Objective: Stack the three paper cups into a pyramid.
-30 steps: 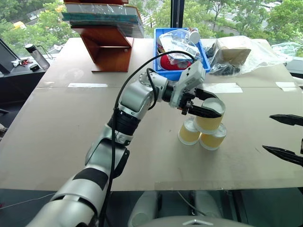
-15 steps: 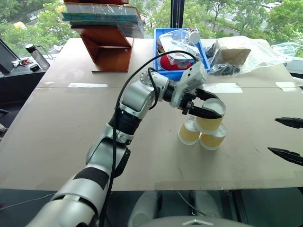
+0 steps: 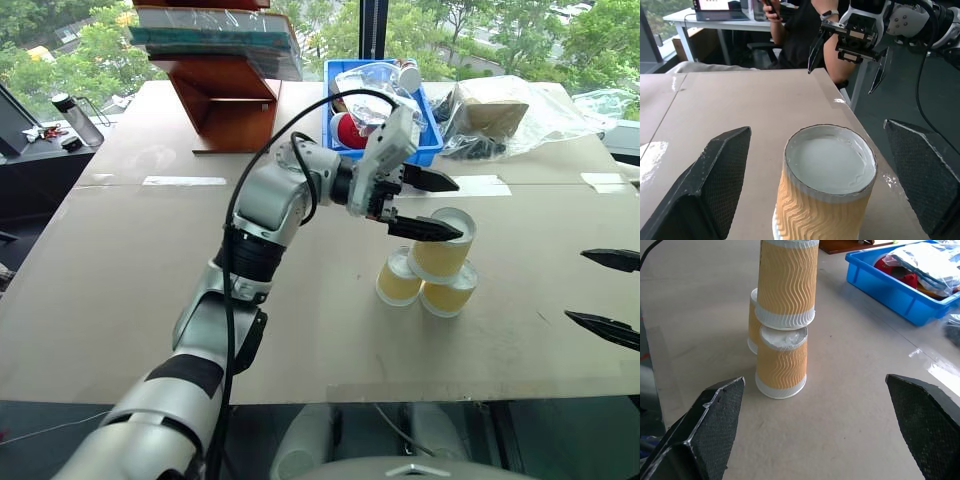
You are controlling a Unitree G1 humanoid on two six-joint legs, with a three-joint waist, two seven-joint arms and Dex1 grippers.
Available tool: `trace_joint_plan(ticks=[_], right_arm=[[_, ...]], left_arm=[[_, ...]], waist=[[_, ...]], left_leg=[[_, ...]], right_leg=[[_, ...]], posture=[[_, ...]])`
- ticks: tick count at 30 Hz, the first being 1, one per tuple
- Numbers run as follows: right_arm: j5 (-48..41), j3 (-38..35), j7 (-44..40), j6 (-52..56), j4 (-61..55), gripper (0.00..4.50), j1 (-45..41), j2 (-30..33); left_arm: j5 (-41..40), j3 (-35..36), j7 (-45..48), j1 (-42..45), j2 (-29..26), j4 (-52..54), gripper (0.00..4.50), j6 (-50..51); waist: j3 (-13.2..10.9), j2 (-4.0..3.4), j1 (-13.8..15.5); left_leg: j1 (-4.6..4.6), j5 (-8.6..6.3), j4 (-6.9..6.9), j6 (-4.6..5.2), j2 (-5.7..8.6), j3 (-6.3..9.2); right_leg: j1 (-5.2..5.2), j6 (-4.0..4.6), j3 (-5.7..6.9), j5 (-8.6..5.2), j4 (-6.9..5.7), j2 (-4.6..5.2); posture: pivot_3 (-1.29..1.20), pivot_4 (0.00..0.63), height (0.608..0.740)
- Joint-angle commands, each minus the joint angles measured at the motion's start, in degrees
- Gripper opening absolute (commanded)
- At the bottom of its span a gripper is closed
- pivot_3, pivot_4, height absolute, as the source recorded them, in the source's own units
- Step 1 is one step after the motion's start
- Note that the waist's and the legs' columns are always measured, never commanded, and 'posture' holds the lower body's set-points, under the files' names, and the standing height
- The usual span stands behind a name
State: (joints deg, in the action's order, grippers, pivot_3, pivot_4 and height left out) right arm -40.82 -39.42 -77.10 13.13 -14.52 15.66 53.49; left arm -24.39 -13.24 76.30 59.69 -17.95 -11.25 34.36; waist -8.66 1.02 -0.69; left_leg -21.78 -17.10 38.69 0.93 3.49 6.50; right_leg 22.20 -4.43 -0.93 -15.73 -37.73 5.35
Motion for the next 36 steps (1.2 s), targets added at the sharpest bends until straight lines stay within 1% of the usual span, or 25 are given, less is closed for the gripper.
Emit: trace_joint_plan(ticks=[1, 8, 13, 17, 19, 21, 23, 26, 28, 33, 34, 36], right_arm=[[-0.05, -1.35, -0.49, -0.83, 0.21, 4.50, -0.74, 0.04], [-1.12, -1.46, -0.56, -0.24, 0.96, 4.50, -2.15, 0.18], [-3.44, -2.85, -0.12, 1.36, 0.22, 4.50, -3.35, 0.20], [-4.89, -3.85, 0.40, 2.28, -0.44, 4.50, -4.16, 0.30], [-5.94, -4.54, 1.03, 2.88, -0.74, 4.50, -4.74, 0.03], [-6.31, -4.96, 1.17, 3.20, -0.84, 4.50, -4.85, -0.04], [-6.45, -5.34, 1.15, 3.31, -1.04, 4.50, -4.53, -0.16], [-6.57, -6.32, 1.07, 3.43, -1.38, 4.50, -3.57, -0.59], [-6.67, -7.15, 1.00, 3.63, -1.47, 4.50, -2.85, -0.79], [-6.69, -10.12, 0.08, 4.47, -1.21, 4.50, -0.32, -0.68], [-6.71, -10.62, -0.05, 4.68, -1.21, 4.50, 0.24, -0.61], [-5.20, -12.54, -1.88, 4.58, -0.59, 4.50, 3.61, -0.45]], left_arm=[[-4.04, 3.25, 0.82, 0.01, -1.00, 4.00, 4.39, 1.86], [-14.11, 11.03, 0.06, 0.26, -3.50, 7.17, 4.39, 10.68], [-18.58, 15.66, -4.58, -0.16, -4.86, 8.44, 4.39, 15.60], [-17.74, 17.99, -8.78, -1.64, -6.31, 8.08, 4.39, 14.00], [-15.93, 20.46, -13.80, -2.46, -5.53, 6.50, 4.39, 9.90], [-14.54, 21.60, -17.20, -3.16, -4.89, 5.38, 4.39, 6.85], [-12.11, 22.41, -20.37, -4.36, -3.83, 3.72, 4.39, 1.62], [-9.69, 22.96, -23.89, -7.13, -4.22, 2.70, 4.39, -1.54], [-8.80, 22.71, -24.34, -9.89, -4.75, 3.53, 4.39, -3.16], [-9.87, 23.49, -22.94, -19.70, -7.91, 9.54, 4.39, -3.25], [-9.78, 23.41, -22.89, -21.40, -8.83, 10.45, 4.39, -2.96], [-9.48, 23.90, -21.22, -27.78, -12.17, 12.94, 4.39, -2.85]], waist=[[0.00, 0.00, 0.00], [0.00, -0.01, -0.05], [0.00, -0.01, -0.03], [0.01, -0.02, -0.04], [0.01, -0.02, 0.00], [0.00, -0.02, 0.06], [0.01, -0.02, 0.15], [0.01, -0.02, 0.15], [0.01, -0.02, 0.15], [0.00, -0.02, -0.05], [0.00, -0.02, -0.02], [0.02, -0.04, 0.02]], left_leg=[[0.00, 0.00, 0.00, 0.00, 0.00, 0.00], [0.00, 0.00, 0.02, 0.00, -0.01, 0.02], [0.00, 0.00, 0.04, 0.00, -0.01, 0.03], [0.00, 0.00, 0.07, 0.00, -0.01, 0.06], [0.00, 0.00, 0.07, -0.01, -0.01, 0.06], [-0.01, 0.00, 0.12, -0.01, -0.01, 0.07], [-0.01, 0.00, 0.13, -0.01, -0.01, 0.07], [-0.01, 0.00, 0.12, -0.01, 0.01, 0.07], [-0.02, 0.00, 0.11, -0.01, 0.01, 0.07], [-0.01, 0.00, 0.07, -0.01, 0.01, 0.07], [0.01, 0.00, 0.05, -0.01, 0.00, 0.06], [0.02, 0.00, 0.04, -0.01, 0.00, 0.07]], right_leg=[[0.00, 0.00, 0.00, 0.00, 0.01, 0.00], [0.00, 0.00, 0.02, 0.00, -0.01, 0.00], [-0.01, 0.00, 0.02, 0.00, -0.01, 0.01], [-0.02, 0.00, 0.04, 0.00, -0.01, 0.01], [-0.02, 0.00, 0.03, 0.00, -0.01, 0.02], [-0.02, 0.00, 0.04, 0.00, -0.01, 0.02], [-0.03, 0.00, 0.05, 0.00, -0.02, 0.03], [-0.03, 0.00, 0.05, 0.01, -0.01, 0.05], [-0.03, 0.00, 0.04, 0.01, -0.01, 0.05], [-0.01, 0.00, 0.02, 0.01, -0.02, 0.06], [-0.02, 0.00, 0.01, 0.01, -0.02, 0.06], [-0.02, 0.00, 0.02, 0.01, -0.03, 0.06]], posture=[[0.00, 0.150, 0.740], [0.00, 0.150, 0.740], [0.00, 0.150, 0.740], [0.00, 0.150, 0.740], [0.00, 0.150, 0.740], [0.00, 0.150, 0.740], [0.00, 0.150, 0.740], [0.00, 0.150, 0.740], [0.00, 0.150, 0.740], [0.00, 0.150, 0.740], [0.00, 0.150, 0.740], [0.00, 0.150, 0.740]])
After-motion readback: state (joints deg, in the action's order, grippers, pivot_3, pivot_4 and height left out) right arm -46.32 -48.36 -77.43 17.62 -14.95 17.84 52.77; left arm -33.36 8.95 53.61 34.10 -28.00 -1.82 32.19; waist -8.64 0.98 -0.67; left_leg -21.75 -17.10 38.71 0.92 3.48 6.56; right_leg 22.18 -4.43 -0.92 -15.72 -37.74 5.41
